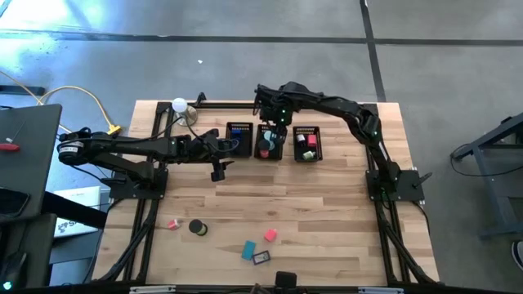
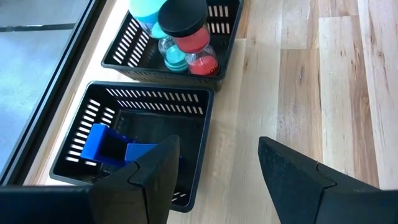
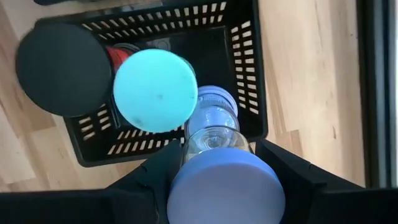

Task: Pick & Place Office items
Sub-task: Put the light purple hourglass into the middle black bin

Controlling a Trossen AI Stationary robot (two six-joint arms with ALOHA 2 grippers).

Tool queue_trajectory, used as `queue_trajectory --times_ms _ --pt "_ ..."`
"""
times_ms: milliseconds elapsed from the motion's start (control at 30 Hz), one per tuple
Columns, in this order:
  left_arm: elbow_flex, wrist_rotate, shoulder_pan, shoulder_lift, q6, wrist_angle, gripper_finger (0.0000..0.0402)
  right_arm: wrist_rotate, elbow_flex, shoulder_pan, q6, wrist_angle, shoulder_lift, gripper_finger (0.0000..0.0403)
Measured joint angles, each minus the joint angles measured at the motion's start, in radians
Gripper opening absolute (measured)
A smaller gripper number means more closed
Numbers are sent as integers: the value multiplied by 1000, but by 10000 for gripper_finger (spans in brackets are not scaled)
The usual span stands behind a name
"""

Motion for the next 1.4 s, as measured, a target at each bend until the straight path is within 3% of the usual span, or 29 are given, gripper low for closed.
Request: queue_trajectory --times_ms 933,1233,1400 --pt "0 0 0 0 -7 -1 211 -30 -35 -9 -48 73 49 178" --pt "0 0 0 0 -7 -1 211 -56 -35 -9 -45 75 49 231" --pt "0 0 0 0 -7 -1 211 -40 -34 -8 -62 89 49 241"
